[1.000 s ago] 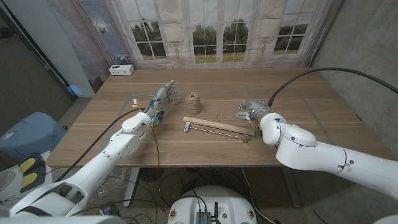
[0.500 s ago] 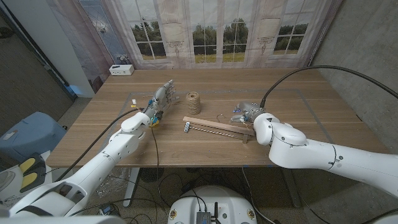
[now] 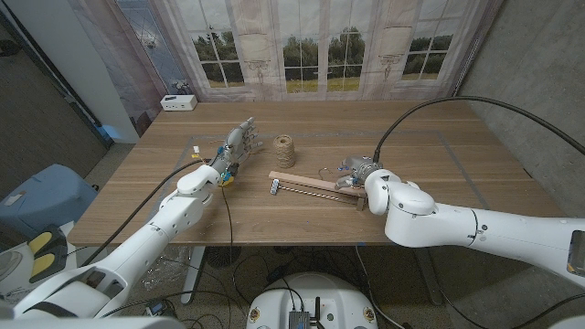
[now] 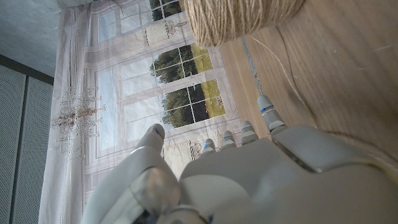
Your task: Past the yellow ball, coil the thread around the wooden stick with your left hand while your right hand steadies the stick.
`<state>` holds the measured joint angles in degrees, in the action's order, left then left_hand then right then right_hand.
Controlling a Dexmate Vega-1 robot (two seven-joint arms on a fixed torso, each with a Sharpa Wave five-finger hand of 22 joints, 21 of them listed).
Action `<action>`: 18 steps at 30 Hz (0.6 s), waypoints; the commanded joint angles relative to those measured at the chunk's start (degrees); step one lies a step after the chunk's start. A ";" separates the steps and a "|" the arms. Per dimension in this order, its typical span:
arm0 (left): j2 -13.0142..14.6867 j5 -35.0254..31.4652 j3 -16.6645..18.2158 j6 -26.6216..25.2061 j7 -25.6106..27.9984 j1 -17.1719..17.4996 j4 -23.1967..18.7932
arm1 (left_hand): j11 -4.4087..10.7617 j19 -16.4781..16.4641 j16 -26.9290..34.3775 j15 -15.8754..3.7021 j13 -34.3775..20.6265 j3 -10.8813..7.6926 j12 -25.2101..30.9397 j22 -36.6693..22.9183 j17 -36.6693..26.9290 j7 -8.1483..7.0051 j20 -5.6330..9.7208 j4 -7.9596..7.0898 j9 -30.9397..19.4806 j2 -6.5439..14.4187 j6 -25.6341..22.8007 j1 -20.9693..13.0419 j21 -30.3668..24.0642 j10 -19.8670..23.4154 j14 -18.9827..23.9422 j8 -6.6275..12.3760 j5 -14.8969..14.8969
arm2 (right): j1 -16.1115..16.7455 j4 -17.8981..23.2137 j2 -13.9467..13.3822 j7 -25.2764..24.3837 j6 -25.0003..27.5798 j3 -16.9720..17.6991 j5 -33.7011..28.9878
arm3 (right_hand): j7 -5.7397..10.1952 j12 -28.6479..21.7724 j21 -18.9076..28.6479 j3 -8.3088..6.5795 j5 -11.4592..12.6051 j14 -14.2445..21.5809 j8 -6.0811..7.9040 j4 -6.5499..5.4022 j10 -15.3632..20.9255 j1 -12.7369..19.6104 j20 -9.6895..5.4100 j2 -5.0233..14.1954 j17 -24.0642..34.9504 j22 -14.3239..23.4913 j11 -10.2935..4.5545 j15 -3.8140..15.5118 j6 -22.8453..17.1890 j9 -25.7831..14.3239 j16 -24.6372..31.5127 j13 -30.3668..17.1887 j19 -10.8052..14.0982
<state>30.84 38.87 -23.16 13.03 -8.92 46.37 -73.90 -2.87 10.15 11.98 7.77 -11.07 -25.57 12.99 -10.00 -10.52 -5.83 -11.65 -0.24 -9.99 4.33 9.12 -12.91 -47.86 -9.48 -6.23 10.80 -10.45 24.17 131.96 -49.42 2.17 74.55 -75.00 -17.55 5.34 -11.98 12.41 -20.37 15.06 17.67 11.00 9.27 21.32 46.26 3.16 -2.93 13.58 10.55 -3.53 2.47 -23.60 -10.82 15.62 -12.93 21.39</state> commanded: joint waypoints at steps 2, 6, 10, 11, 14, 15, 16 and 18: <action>0.46 0.04 0.16 -0.69 0.53 0.52 -1.20 | -0.06 3.30 -0.08 0.11 -0.13 0.06 -0.11 -0.15 -0.19 -0.23 -0.48 0.34 -0.20 -0.01 -0.11 0.47 0.43 0.08 0.27 -0.12 -0.29 | -3.57 -4.00 2.13 -1.56 2.98 -6.53 -0.27 | 0.58 0.05 -0.34 0.56 0.55 0.06 0.06 0.00 -0.70 1.37 -0.79 -0.02 0.51 0.15 -0.88 6.44 0.55 -0.26 0.35 -0.43 -0.61; 0.57 0.12 0.20 -0.86 0.71 0.77 -1.60 | -0.10 3.25 -0.11 0.15 -0.13 0.10 -0.13 -0.15 -0.20 -0.21 -0.48 0.36 -0.20 -0.01 -0.16 0.53 0.56 0.10 0.28 -0.11 -0.29 | -3.81 -5.73 3.06 -3.74 4.17 -8.26 -1.03 | 1.36 0.37 -0.35 0.82 1.01 -1.12 -0.02 0.04 -2.22 2.85 -1.53 0.22 1.00 0.18 -1.54 6.82 1.63 -0.34 0.23 -0.71 -0.81; 0.64 0.16 0.26 -0.87 0.89 1.04 -1.97 | -0.09 3.21 -0.13 0.16 -0.13 0.13 -0.12 -0.16 -0.20 -0.15 -0.49 0.36 -0.20 -0.02 -0.20 0.59 0.64 0.15 0.28 -0.10 -0.29 | -3.68 -7.84 4.03 -6.20 5.16 -9.46 -1.54 | 2.17 -0.62 0.42 -0.62 1.91 1.08 0.91 0.62 -0.59 8.76 -2.41 3.67 1.95 0.21 -2.03 8.21 0.19 -0.42 1.82 -1.15 0.96; 0.69 0.15 0.26 -0.88 0.91 1.10 -2.06 | -0.11 3.20 -0.13 0.14 -0.13 0.14 -0.13 -0.16 -0.20 -0.15 -0.49 0.36 -0.20 -0.03 -0.23 0.61 0.66 0.15 0.28 -0.09 -0.29 | -3.70 -8.25 4.09 -6.67 5.17 -9.69 -1.51 | 2.26 -0.77 0.62 -0.84 1.95 1.54 1.03 0.72 -0.26 9.81 -2.70 4.18 2.10 0.21 -2.07 8.53 -0.11 -0.42 2.13 -1.21 1.49; 0.93 0.08 0.32 -0.97 1.13 1.34 -2.53 | -0.12 3.17 -0.15 0.16 -0.13 0.17 -0.14 -0.16 -0.21 -0.12 -0.49 0.36 -0.20 -0.04 -0.25 0.65 0.73 0.16 0.27 -0.09 -0.29 | -2.62 -9.52 4.23 -8.70 4.67 -9.04 -1.33 | 2.82 -1.45 1.03 -1.29 1.79 2.71 1.68 0.85 1.49 12.88 -2.90 5.56 2.59 0.22 -2.34 8.94 -2.03 -0.42 3.02 -1.40 2.60; 1.01 0.10 0.35 -1.07 1.20 1.43 -2.71 | -0.16 3.17 -0.15 0.16 -0.13 0.18 -0.13 -0.16 -0.21 -0.12 -0.49 0.36 -0.20 -0.04 -0.25 0.67 0.75 0.17 0.27 -0.09 -0.29 | -2.39 -9.94 4.36 -9.05 4.72 -8.80 -1.11 | 2.94 -1.58 1.17 -1.36 1.66 3.12 1.89 0.82 1.87 13.56 -2.98 5.93 2.74 0.23 -2.41 9.19 -2.70 -0.41 3.32 -1.44 2.96; 1.08 0.13 0.38 -1.10 1.24 1.53 -2.88 | -0.13 3.17 -0.16 0.15 -0.14 0.19 -0.13 -0.16 -0.21 -0.17 -0.49 0.36 -0.20 -0.04 -0.24 0.68 0.77 0.19 0.27 -0.10 -0.29 | -2.22 -10.33 4.33 -9.34 4.45 -8.64 -0.90 | 2.79 -1.89 1.28 -1.28 1.39 3.78 2.18 0.62 2.70 14.22 -2.87 6.42 3.00 0.24 -2.34 9.08 -3.69 -0.41 3.82 -1.51 3.27; 1.27 0.04 0.42 -1.14 1.39 1.71 -3.26 | -0.10 3.18 -0.15 0.17 -0.14 0.21 -0.12 -0.17 -0.22 -0.18 -0.50 0.36 -0.20 -0.05 -0.26 0.73 0.85 0.24 0.31 -0.10 -0.29 | -1.90 -11.22 4.38 -9.78 4.31 -8.38 -0.51 | 2.64 -2.23 1.47 -0.91 0.85 4.60 2.50 0.21 3.70 14.71 -2.74 7.03 3.45 0.27 -2.05 9.08 -4.98 -0.40 4.56 -1.62 3.76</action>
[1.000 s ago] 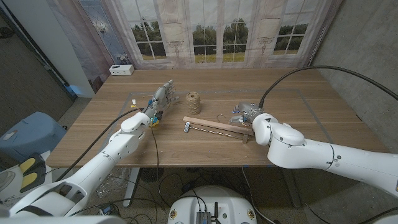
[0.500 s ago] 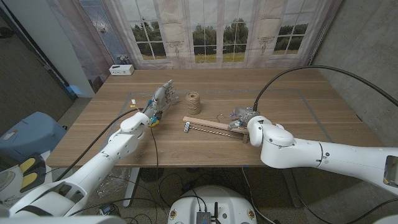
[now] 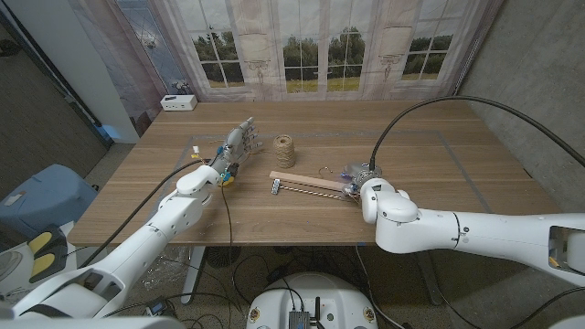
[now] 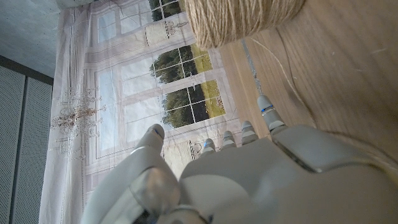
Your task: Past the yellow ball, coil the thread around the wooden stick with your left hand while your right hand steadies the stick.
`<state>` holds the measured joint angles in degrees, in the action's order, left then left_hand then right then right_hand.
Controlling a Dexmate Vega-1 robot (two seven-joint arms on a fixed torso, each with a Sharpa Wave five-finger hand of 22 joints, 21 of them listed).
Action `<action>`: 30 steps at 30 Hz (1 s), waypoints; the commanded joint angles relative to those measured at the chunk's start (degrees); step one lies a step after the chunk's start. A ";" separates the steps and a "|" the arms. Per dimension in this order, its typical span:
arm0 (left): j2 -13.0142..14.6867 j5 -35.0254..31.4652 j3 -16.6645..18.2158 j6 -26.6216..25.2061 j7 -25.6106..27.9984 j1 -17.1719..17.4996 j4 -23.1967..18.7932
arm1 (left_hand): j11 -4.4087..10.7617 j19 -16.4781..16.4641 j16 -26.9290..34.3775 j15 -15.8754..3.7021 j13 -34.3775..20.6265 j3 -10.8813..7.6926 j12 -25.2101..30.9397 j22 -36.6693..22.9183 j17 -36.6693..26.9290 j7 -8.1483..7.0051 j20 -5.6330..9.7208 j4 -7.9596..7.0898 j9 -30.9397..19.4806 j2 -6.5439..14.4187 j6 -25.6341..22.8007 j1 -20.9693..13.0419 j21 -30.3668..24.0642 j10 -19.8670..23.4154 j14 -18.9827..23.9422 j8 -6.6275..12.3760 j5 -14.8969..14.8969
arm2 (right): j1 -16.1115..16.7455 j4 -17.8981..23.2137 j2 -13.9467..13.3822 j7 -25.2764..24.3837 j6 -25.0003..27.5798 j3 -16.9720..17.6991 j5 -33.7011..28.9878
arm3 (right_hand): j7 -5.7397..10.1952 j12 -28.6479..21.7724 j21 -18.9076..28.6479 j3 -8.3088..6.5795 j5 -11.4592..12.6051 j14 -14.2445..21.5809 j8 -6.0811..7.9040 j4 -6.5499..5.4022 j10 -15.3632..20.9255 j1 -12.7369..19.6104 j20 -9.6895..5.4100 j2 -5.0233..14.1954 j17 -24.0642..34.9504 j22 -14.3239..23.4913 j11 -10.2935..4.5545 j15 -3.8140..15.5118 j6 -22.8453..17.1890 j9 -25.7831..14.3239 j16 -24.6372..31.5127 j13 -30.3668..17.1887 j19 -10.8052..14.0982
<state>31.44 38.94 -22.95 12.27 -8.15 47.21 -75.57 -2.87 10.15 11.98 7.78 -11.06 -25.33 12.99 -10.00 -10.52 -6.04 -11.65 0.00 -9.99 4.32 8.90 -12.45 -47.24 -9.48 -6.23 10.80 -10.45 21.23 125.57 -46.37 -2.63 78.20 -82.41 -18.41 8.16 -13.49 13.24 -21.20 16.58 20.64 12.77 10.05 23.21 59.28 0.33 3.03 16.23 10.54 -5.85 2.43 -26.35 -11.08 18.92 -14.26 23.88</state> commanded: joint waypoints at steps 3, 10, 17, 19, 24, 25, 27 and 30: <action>0.94 0.01 0.33 -0.58 0.88 1.21 -2.19 | -0.12 3.17 -0.18 0.16 -0.14 0.00 -0.14 -0.17 -0.22 0.05 -0.51 0.12 -0.20 -0.05 -0.05 0.33 0.32 0.24 0.29 -0.11 -0.30 | 1.41 -5.59 1.06 -4.51 0.06 0.09 1.99 | -0.42 -1.24 0.80 1.00 -1.64 2.50 1.03 -1.29 3.46 1.24 0.44 1.28 1.39 0.32 0.69 8.40 -3.78 -0.11 2.19 -0.34 1.68; 1.39 0.03 0.45 -0.90 1.30 1.82 -3.24 | -0.13 3.09 -0.19 0.02 -0.15 0.06 -0.17 -0.18 -0.23 -0.02 -0.50 0.13 -0.20 -0.05 -0.02 0.44 0.52 0.25 0.34 -0.13 -0.30 | 3.17 -6.94 0.40 -6.77 -2.35 1.20 1.99 | 0.43 -5.72 1.24 3.34 -4.10 6.51 3.20 -0.89 14.66 3.68 -0.17 2.70 3.64 0.42 0.46 10.05 -13.84 -0.11 5.82 -1.11 2.67; 1.83 -0.22 0.45 -1.20 1.78 2.19 -4.28 | -0.08 2.99 -0.20 -0.01 -0.15 0.09 -0.18 -0.19 -0.22 0.02 -0.49 0.14 -0.20 -0.03 0.00 0.52 0.66 0.29 0.41 -0.15 -0.31 | 6.40 -8.46 -0.78 -8.83 -7.29 4.04 0.15 | -0.73 -16.66 1.83 5.24 -5.64 13.50 4.89 -0.76 28.57 10.80 -1.11 4.78 9.43 0.61 -0.60 10.75 -26.57 -0.76 11.43 -6.14 3.13; 2.26 -0.59 0.35 -1.63 2.03 2.23 -4.79 | -0.06 2.96 -0.20 -0.03 -0.15 0.09 -0.21 -0.19 -0.22 -0.01 -0.48 0.15 -0.20 -0.02 0.02 0.53 0.69 0.24 0.44 -0.16 -0.31 | 6.97 -8.80 -1.19 -8.61 -8.60 4.54 -0.62 | -1.24 -19.02 2.15 5.73 -5.82 14.82 5.71 -0.80 30.88 11.90 -1.45 4.97 10.57 0.65 -0.10 10.89 -29.92 -1.00 12.18 -7.41 3.58; 4.40 -3.60 -0.39 -3.68 4.32 2.24 -7.31 | 0.22 2.86 -0.28 -0.35 -0.17 -0.25 -0.33 -0.15 -0.08 -0.64 -0.40 1.10 -0.21 -0.10 1.05 -0.44 1.16 0.06 0.60 -0.43 -0.28 | 9.75 -9.09 -1.92 -8.93 -11.01 7.44 -2.12 | -0.95 -20.26 2.21 5.97 -5.89 15.98 5.97 -0.73 31.52 12.86 -1.92 5.08 11.47 0.70 -0.17 11.11 -31.37 -1.15 12.74 -8.27 3.42; 5.23 -5.12 -0.73 -4.50 5.51 2.22 -8.34 | 0.31 2.75 -0.22 -0.44 -0.19 -0.43 -0.26 -0.13 -0.04 -0.68 -0.36 1.69 -0.21 -0.23 1.17 -1.05 1.36 0.27 0.92 -0.36 -0.24 | 10.59 -9.09 -2.05 -9.52 -11.60 8.17 -2.60 | -0.88 -20.35 2.25 5.97 -5.88 15.94 6.05 -0.71 31.45 13.01 -1.99 5.09 11.51 0.71 -0.26 11.12 -31.64 -1.18 12.66 -8.38 3.47; 6.88 -8.51 -1.38 -6.79 8.78 2.32 -11.02 | 0.53 1.80 0.15 -1.07 -0.21 -1.18 -0.14 -0.13 0.04 -0.78 -0.30 4.28 -0.26 -0.79 1.38 -3.69 2.04 0.84 2.69 -0.08 -0.01 | 12.70 -9.00 -2.15 -11.28 -12.68 10.19 -3.43 | -0.55 -20.52 2.24 5.97 -5.85 15.71 5.98 -0.83 31.20 13.10 -2.15 5.21 11.47 0.73 -0.33 10.97 -31.63 -1.24 12.30 -8.63 3.36; 9.06 -13.89 -2.39 -10.30 13.45 2.31 -15.03 | 0.72 -0.64 1.31 -2.05 -0.36 -1.55 0.61 -0.26 -0.18 -0.22 -0.09 7.09 -0.32 -2.10 -0.29 -6.19 2.48 3.13 7.14 0.54 0.38 | 15.52 -8.92 -2.31 -13.72 -14.14 12.70 -5.16 | -0.22 -20.90 2.31 6.05 -5.81 15.15 6.00 -1.07 30.88 13.13 -2.38 5.29 11.29 0.76 -0.56 10.90 -31.59 -1.59 11.48 -9.12 3.33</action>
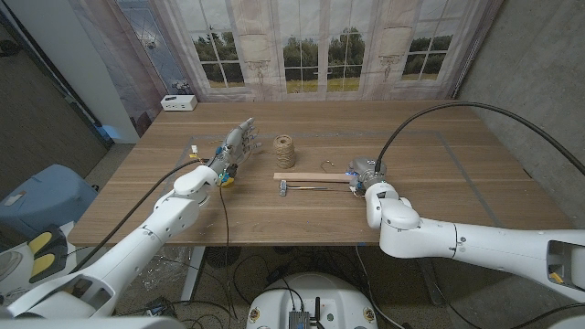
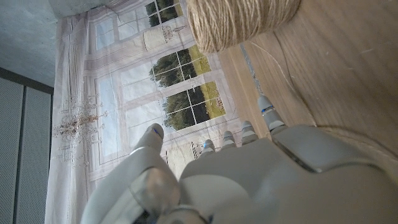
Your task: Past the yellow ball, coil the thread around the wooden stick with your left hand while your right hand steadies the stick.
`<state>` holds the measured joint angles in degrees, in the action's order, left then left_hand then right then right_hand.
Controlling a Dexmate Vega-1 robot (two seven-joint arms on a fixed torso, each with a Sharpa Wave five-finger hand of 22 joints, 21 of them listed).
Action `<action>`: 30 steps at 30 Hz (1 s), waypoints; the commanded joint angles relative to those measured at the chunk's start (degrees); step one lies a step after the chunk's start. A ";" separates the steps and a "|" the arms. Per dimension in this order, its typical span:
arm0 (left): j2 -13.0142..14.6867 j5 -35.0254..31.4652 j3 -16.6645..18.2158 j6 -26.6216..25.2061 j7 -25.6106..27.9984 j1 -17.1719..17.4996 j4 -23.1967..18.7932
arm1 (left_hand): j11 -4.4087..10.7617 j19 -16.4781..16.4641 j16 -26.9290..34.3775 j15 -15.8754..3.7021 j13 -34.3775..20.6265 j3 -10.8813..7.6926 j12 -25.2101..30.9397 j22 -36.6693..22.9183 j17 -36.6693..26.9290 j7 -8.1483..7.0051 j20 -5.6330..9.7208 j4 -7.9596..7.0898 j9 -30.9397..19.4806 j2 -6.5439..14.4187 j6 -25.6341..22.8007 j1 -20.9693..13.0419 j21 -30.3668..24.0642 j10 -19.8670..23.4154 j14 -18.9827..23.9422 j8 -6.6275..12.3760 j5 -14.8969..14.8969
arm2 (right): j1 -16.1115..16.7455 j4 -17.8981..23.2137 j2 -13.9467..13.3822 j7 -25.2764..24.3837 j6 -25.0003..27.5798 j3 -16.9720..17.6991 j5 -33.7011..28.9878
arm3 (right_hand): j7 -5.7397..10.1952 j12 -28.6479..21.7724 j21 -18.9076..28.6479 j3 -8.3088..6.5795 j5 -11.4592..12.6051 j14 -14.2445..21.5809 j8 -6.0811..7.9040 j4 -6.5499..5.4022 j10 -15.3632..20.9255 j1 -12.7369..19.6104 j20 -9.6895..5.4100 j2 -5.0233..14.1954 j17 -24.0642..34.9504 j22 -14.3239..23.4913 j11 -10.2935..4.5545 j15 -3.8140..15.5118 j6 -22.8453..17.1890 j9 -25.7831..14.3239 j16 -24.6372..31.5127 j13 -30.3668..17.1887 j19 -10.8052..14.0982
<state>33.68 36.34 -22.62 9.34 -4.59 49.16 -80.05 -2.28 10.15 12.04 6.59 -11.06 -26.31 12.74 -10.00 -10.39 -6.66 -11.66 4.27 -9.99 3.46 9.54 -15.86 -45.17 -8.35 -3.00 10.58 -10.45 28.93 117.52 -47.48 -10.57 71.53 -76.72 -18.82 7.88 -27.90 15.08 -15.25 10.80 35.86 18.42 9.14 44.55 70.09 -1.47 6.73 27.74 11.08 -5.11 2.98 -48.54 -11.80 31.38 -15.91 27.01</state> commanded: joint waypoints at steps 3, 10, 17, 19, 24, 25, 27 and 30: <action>9.21 -17.29 -4.07 -12.63 14.12 -0.02 -15.28 | 0.64 -2.64 1.88 -2.22 -0.52 -0.53 1.66 -0.34 -0.53 1.20 0.16 4.35 -0.39 -2.52 -4.16 -4.28 0.61 4.41 6.63 1.63 0.41 | 10.51 -0.77 -1.10 -7.74 -8.26 9.64 -6.16 | 0.12 -6.74 0.67 0.09 0.03 -0.27 0.37 -0.18 9.50 2.48 -0.76 1.63 -0.29 0.24 -1.34 10.45 -9.41 -1.02 -1.35 -7.71 0.60; 12.23 -32.42 -8.67 -26.74 21.16 -2.22 -25.10 | 0.73 -11.03 3.72 -5.06 -0.96 -0.19 3.26 -0.53 -0.79 0.13 -0.07 5.58 -0.57 -5.55 -8.79 -8.69 -0.41 9.90 14.14 2.00 0.14 | 15.25 -1.02 -0.30 -10.20 -9.08 14.74 -8.38 | 0.19 -7.37 1.05 0.23 0.11 -0.26 0.32 -0.30 9.38 2.76 -0.78 1.73 -0.24 0.28 -1.31 10.53 -9.58 -1.18 -1.89 -8.33 1.24; 12.33 -38.30 -10.96 -29.97 20.09 -4.00 -27.06 | 1.55 -14.42 4.07 -5.73 -1.05 0.39 3.65 -0.50 -0.80 -1.47 0.62 5.48 -0.63 -7.07 -10.94 -10.60 -0.74 11.77 16.49 2.11 -0.08 | 18.95 -0.58 0.23 -11.73 -9.41 18.17 -10.44 | 0.02 -7.89 1.27 0.36 0.20 -0.05 0.22 -0.41 9.39 2.94 -0.69 1.79 -0.13 0.31 -1.26 10.50 -9.69 -1.25 -2.21 -8.78 1.51; 12.05 -38.47 -10.73 -29.42 19.97 -3.85 -27.05 | 1.57 -14.40 3.98 -5.62 -1.06 0.64 3.64 -0.49 -0.85 -1.41 0.54 5.29 -0.63 -7.35 -11.11 -10.37 -0.63 11.82 16.34 2.10 -0.08 | 20.22 -0.31 0.08 -12.46 -9.54 19.34 -10.87 | 0.06 -8.02 1.33 0.41 0.23 -0.08 0.14 -0.45 9.22 2.98 -0.81 1.79 -0.14 0.32 -1.23 10.49 -9.61 -1.27 -2.41 -8.95 1.57; 11.86 -40.22 -11.13 -31.02 19.12 -4.18 -27.95 | 1.54 -13.88 3.76 -5.27 -1.08 1.25 3.55 -0.48 -1.02 -1.01 0.25 4.73 -0.63 -7.86 -11.18 -9.63 -0.18 11.86 15.96 1.90 -0.09 | 23.90 0.88 0.28 -15.23 -8.10 23.08 -11.62 | 0.07 -8.33 1.55 0.55 0.28 0.12 0.09 -0.49 9.13 3.12 -1.01 1.78 0.00 0.34 -1.30 10.53 -9.73 -1.32 -2.56 -9.24 1.91; 11.79 -40.57 -11.28 -31.53 18.87 -4.30 -28.18 | 1.57 -13.86 3.74 -5.24 -1.08 1.29 3.54 -0.48 -1.03 -1.03 0.25 4.70 -0.63 -7.89 -11.18 -9.59 -0.15 11.84 15.93 1.89 -0.10 | 24.62 1.16 0.21 -15.81 -7.93 23.82 -11.72 | 0.03 -8.42 1.62 0.57 0.30 0.18 0.09 -0.50 9.11 3.16 -0.99 1.81 0.04 0.35 -1.19 10.55 -9.78 -1.33 -2.60 -9.32 2.01; 11.77 -41.56 -11.77 -32.55 18.31 -4.70 -28.60 | 1.69 -13.84 3.72 -5.24 -1.09 1.37 3.52 -0.48 -1.05 -1.00 0.25 4.64 -0.64 -7.97 -11.19 -9.51 -0.09 11.85 15.93 1.86 -0.11 | 26.07 1.73 0.04 -16.95 -7.90 25.43 -11.68 | 0.04 -8.58 1.69 0.61 0.32 0.21 0.05 -0.49 9.16 3.26 -1.00 1.81 0.09 0.36 -1.19 10.55 -9.79 -1.35 -2.70 -9.45 2.07; 11.89 -43.08 -12.67 -34.32 16.99 -5.53 -29.42 | 1.69 -14.08 3.72 -5.27 -1.09 1.45 3.50 -0.48 -1.03 -0.85 0.30 4.66 -0.64 -8.13 -11.16 -9.60 -0.08 11.90 16.11 1.77 -0.16 | 27.95 2.06 0.55 -18.82 -7.31 27.65 -11.66 | -0.04 -8.74 1.83 0.68 0.35 0.31 0.06 -0.56 9.11 3.28 -0.98 1.83 0.14 0.38 -1.24 10.48 -9.95 -1.37 -2.82 -9.60 2.30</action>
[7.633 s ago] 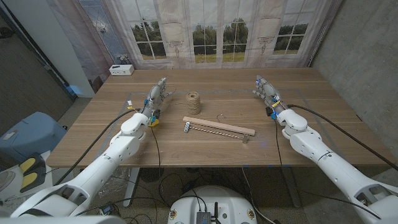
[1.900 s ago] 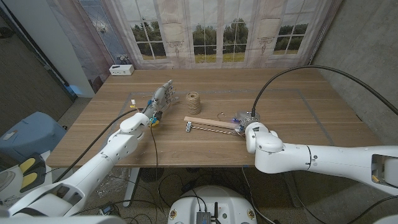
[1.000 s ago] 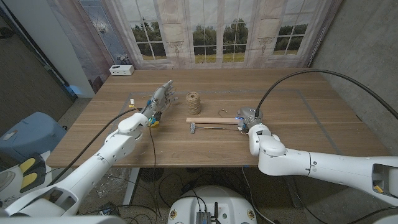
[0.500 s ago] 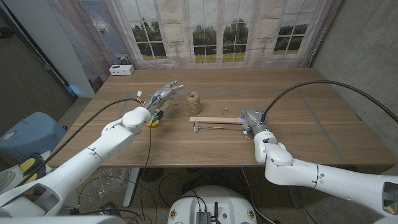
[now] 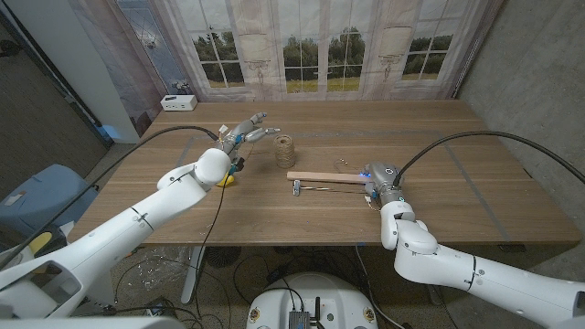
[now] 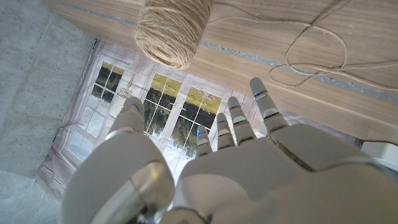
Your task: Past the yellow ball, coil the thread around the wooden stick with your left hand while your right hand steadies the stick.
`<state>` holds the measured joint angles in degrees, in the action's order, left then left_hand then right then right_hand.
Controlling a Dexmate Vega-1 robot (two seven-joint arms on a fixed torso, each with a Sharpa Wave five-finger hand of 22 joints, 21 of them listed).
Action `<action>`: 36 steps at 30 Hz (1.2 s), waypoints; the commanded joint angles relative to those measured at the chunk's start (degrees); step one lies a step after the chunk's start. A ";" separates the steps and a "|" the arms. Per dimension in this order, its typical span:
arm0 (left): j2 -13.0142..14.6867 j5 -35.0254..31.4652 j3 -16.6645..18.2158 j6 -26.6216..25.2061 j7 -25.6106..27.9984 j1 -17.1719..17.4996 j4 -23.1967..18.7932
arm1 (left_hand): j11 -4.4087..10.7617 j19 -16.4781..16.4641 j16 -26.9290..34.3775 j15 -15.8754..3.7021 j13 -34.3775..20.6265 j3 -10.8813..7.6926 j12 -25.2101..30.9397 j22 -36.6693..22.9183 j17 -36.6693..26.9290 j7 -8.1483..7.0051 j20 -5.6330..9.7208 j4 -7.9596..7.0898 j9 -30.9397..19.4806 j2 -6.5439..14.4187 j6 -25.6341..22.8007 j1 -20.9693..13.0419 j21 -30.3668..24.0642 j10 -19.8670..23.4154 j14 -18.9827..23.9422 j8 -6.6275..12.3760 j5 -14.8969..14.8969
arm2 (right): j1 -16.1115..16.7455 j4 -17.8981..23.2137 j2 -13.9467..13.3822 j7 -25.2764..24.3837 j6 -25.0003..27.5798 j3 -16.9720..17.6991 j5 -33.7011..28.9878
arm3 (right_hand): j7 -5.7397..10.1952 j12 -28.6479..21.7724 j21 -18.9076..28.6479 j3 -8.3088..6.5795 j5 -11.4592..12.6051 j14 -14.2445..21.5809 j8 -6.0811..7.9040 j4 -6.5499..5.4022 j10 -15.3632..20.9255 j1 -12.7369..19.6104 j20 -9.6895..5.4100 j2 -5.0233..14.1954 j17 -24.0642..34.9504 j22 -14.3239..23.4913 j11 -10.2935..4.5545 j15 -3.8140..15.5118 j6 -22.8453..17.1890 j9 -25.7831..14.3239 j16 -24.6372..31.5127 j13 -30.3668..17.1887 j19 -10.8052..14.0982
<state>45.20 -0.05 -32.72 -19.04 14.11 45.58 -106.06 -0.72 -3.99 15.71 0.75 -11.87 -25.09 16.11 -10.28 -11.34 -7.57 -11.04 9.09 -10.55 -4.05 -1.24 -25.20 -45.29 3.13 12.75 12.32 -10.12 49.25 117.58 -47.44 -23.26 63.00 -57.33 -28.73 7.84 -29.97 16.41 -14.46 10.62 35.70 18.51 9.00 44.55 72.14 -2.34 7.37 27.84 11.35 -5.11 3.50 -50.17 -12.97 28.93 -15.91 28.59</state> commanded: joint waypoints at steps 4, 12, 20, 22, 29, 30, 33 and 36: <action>0.41 -8.74 -4.04 -8.50 -3.88 -3.32 -4.42 | 0.05 -1.20 0.46 0.09 -0.29 0.35 0.24 -0.19 -0.06 -0.01 -0.01 -0.10 -0.09 -0.98 -0.59 -0.72 -0.09 1.04 1.95 -0.11 -0.69 | 9.68 2.16 1.01 -8.29 1.31 10.62 -1.66 | -0.10 -6.83 0.63 -0.04 0.56 0.56 -0.10 -0.47 9.16 1.29 -0.04 1.22 0.09 0.13 -1.25 10.00 -8.29 -0.25 -0.58 -9.61 0.83; 0.23 -12.57 -7.57 -13.52 -9.33 -6.91 -5.42 | 0.66 -5.23 1.12 -1.11 -0.35 0.49 0.68 -0.16 -0.03 -0.18 0.63 0.14 -0.12 -1.76 -1.78 -2.63 -0.64 3.06 5.32 -0.17 -1.21 | 13.20 1.97 2.22 -12.56 -0.63 15.23 -0.57 | -0.16 -6.92 0.76 0.07 0.61 0.84 -0.25 -0.46 9.17 1.51 -0.04 1.25 0.30 0.16 -1.16 10.06 -8.18 -0.30 -0.71 -9.47 0.85; -0.84 -16.83 -11.61 -17.75 -13.99 -10.61 -5.23 | 0.77 -9.28 1.49 -2.00 -0.42 0.30 0.97 -0.10 -0.02 -0.27 2.04 0.52 -0.14 -1.99 -2.94 -5.75 -1.20 4.76 7.73 -0.21 -1.77 | 15.55 1.60 2.69 -15.42 -3.93 18.40 0.35 | -0.38 -7.09 0.99 0.19 0.63 1.22 -0.32 -0.51 9.25 1.67 0.03 1.34 0.54 0.19 -1.19 10.06 -8.29 -0.34 -0.79 -9.36 1.09; -1.23 -18.16 -12.82 -18.99 -15.06 -11.57 -5.03 | 0.83 -9.78 1.53 -2.09 -0.43 0.36 1.02 -0.09 -0.06 -0.27 2.09 0.47 -0.14 -1.97 -3.30 -6.04 -1.27 4.99 7.90 -0.12 -1.80 | 16.14 1.79 2.57 -15.80 -4.48 19.12 0.52 | -0.37 -7.16 1.05 0.28 0.62 1.33 -0.35 -0.54 9.29 1.66 0.02 1.30 0.62 0.19 -1.21 9.98 -8.31 -0.35 -0.80 -9.37 1.14; -2.58 -22.93 -16.87 -22.56 -18.27 -14.52 -4.12 | 0.74 -10.10 1.50 -2.14 -0.44 0.34 0.95 -0.07 -0.17 -0.29 2.15 0.38 -0.14 -1.67 -3.46 -6.78 -1.15 5.07 7.87 -0.19 -1.89 | 17.01 1.49 2.24 -16.22 -6.55 20.73 1.00 | -0.46 -7.28 1.22 0.40 0.64 1.55 -0.42 -0.60 9.39 1.78 0.10 1.37 0.73 0.22 -1.15 9.99 -8.41 -0.39 -1.04 -9.17 1.23; -2.78 -23.48 -17.35 -22.88 -18.69 -14.88 -3.91 | 0.73 -10.13 1.49 -2.20 -0.45 0.31 0.93 -0.07 -0.18 -0.27 2.11 0.37 -0.14 -1.58 -3.60 -6.97 -1.12 5.08 7.84 -0.17 -1.92 | 17.03 1.39 2.18 -16.18 -6.84 20.89 1.07 | -0.40 -7.29 1.26 0.45 0.64 1.58 -0.43 -0.61 9.38 1.78 0.08 1.33 0.76 0.23 -1.16 9.98 -8.43 -0.40 -1.09 -9.14 1.25; -3.40 -25.18 -19.19 -23.84 -20.86 -16.43 -3.02 | 0.69 -10.11 1.50 -2.22 -0.46 0.27 0.85 -0.06 -0.32 -0.26 2.03 0.17 -0.15 -1.13 -3.89 -7.44 -0.91 5.09 7.85 -0.16 -1.98 | 16.87 0.92 2.05 -15.80 -7.70 21.28 1.36 | -0.40 -7.35 1.34 0.49 0.65 1.67 -0.49 -0.63 9.41 1.84 0.09 1.37 0.80 0.24 -1.13 10.03 -8.42 -0.42 -1.26 -9.05 1.28; -3.80 -25.99 -19.89 -24.34 -22.00 -17.04 -2.57 | 0.67 -10.59 1.45 -2.22 -0.46 0.20 0.78 -0.06 -0.31 -0.19 2.16 0.29 -0.15 -1.03 -3.95 -8.05 -0.96 5.06 7.84 -0.21 -2.03 | 16.79 0.64 2.09 -15.61 -8.10 21.46 1.41 | -0.39 -7.40 1.41 0.59 0.65 1.84 -0.51 -0.62 9.34 1.91 0.10 1.31 0.92 0.24 -1.16 10.04 -8.49 -0.44 -1.27 -9.02 1.28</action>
<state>43.12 -20.70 -47.80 -39.43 -2.59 32.48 -110.26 0.00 -13.82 17.03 -1.64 -12.13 -24.86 16.76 -10.27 -11.34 -7.67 -8.99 9.33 -10.54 -5.09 -4.82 -32.15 -46.08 7.94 20.18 12.07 -11.95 65.17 119.09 -45.13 -38.47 57.58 -38.02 -28.01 7.99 -32.98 17.24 -13.83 11.08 36.78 17.82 8.53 45.29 72.55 -2.36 6.96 28.59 11.34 -5.83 3.44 -55.40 -13.21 27.94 -15.91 29.40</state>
